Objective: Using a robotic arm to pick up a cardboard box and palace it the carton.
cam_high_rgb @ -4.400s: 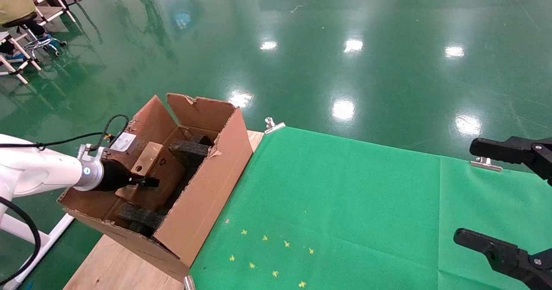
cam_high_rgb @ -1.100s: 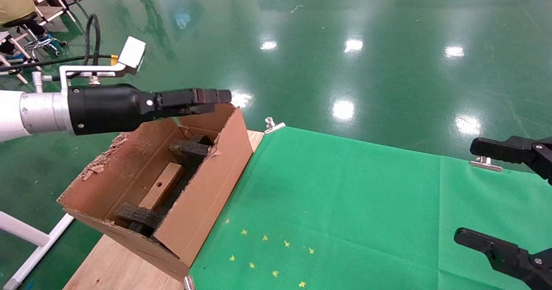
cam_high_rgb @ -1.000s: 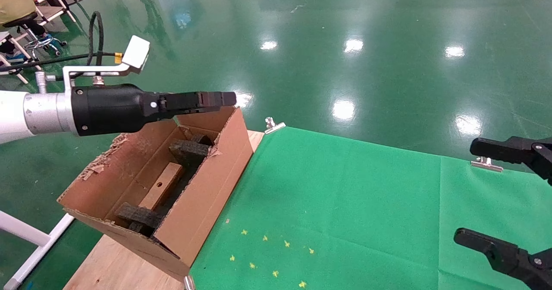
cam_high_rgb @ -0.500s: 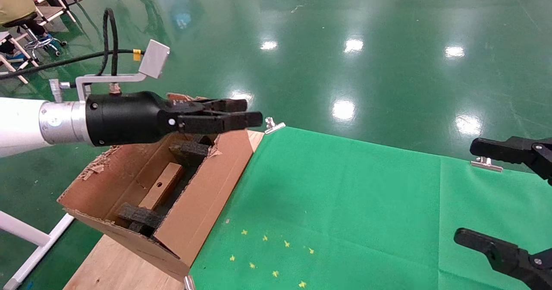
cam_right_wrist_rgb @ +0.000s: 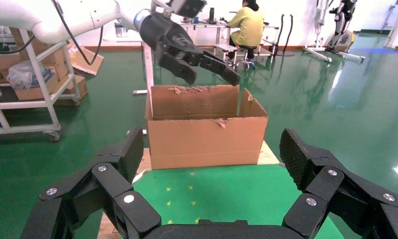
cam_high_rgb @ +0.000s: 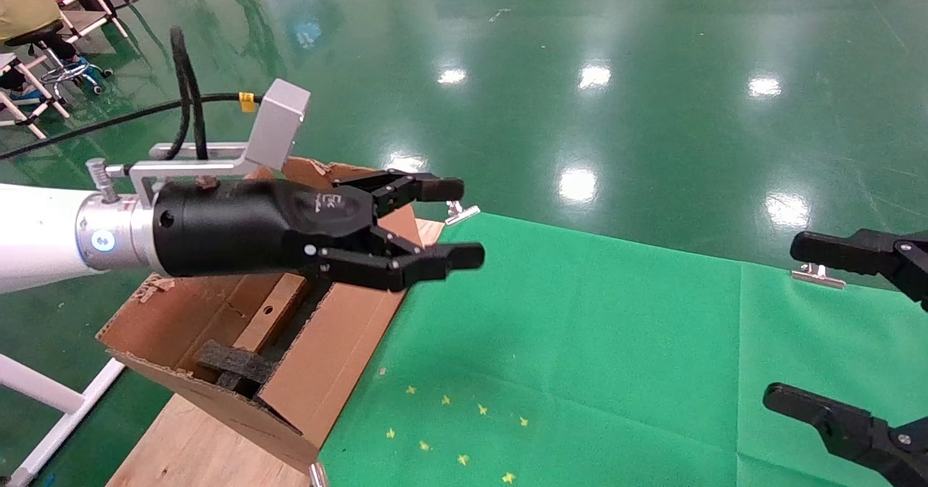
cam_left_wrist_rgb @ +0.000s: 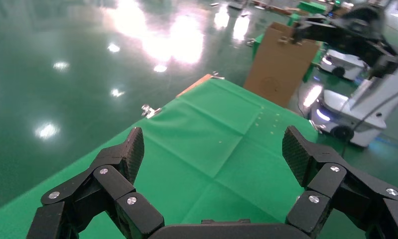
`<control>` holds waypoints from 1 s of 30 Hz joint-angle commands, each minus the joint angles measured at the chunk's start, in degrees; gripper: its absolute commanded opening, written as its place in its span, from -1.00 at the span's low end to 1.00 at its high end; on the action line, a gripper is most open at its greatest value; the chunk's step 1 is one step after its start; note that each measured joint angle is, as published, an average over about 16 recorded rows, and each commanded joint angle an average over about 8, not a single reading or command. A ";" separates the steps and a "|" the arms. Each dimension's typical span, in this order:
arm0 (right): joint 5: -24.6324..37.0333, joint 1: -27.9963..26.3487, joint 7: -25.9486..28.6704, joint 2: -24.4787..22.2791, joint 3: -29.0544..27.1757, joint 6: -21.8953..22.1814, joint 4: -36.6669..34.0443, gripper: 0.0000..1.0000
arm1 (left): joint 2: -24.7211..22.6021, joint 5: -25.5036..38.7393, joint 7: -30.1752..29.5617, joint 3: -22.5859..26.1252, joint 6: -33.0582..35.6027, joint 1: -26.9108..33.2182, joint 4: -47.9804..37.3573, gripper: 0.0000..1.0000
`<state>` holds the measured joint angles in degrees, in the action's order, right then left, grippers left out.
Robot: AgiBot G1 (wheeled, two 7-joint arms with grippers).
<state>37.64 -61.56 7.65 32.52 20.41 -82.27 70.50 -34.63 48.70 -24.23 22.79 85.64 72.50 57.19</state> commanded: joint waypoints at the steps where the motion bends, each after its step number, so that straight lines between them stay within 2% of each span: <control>1: 0.00 0.00 0.00 0.00 0.00 0.00 0.00 1.00 | -0.04 -0.70 1.38 -0.69 0.01 -1.12 1.68 1.00; 19: 0.00 0.00 0.00 0.00 0.00 0.00 0.00 1.00 | -0.37 -6.70 13.09 -6.61 0.06 -10.70 16.04 1.00; 30: 0.00 0.02 0.00 -0.01 -0.01 0.01 -0.01 1.00 | -0.40 -7.51 13.98 -7.31 0.07 -11.77 17.53 1.00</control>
<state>37.64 -61.55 7.64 32.51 20.41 -82.26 70.49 -35.03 41.24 -10.22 15.50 85.71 60.73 74.75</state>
